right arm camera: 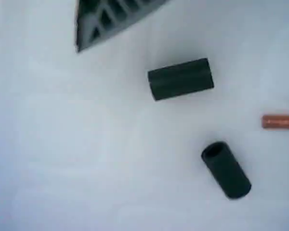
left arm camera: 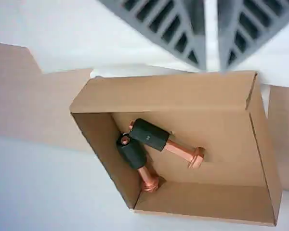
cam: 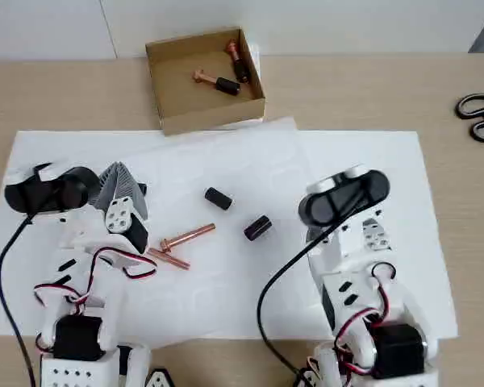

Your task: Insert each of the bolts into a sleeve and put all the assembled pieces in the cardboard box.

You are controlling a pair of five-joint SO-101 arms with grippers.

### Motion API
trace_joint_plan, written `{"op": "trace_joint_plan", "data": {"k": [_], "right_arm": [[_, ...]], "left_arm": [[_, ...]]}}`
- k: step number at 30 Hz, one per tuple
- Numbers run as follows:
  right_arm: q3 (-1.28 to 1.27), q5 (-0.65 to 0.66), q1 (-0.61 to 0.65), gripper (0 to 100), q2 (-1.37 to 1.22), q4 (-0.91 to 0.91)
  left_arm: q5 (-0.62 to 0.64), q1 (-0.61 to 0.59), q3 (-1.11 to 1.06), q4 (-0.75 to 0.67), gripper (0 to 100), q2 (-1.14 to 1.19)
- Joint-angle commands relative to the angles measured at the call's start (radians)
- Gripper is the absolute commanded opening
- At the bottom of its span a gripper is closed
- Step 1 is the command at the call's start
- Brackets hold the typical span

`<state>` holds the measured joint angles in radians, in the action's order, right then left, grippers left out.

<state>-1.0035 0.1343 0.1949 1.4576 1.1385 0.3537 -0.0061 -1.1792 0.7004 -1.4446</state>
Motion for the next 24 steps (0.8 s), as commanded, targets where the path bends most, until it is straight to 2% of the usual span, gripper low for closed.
{"op": "trace_joint_plan", "data": {"k": [1, 12, 18, 22, 24], "right_arm": [[-0.054, -0.021, -0.008, 16.2, 0.036, -0.111], [-0.245, -0.057, -0.007, 16.4, 0.045, -0.120], [-0.244, -0.480, -0.007, 16.4, 0.036, -0.136], [-0.210, -0.614, 0.053, 16.4, 0.038, -0.159], [-0.193, -0.638, 0.101, 16.4, 0.036, -0.174]], "left_arm": [[-0.003, 0.003, 0.005, -0.023, 1, -0.011], [-0.005, 0.003, 0.005, -0.021, 1, -0.011], [-0.005, 0.003, 0.005, -0.021, 1, -0.011], [-0.005, 0.003, 0.005, -0.021, 1, -0.011], [-0.005, 0.003, 0.005, -0.021, 1, -0.011]]}}
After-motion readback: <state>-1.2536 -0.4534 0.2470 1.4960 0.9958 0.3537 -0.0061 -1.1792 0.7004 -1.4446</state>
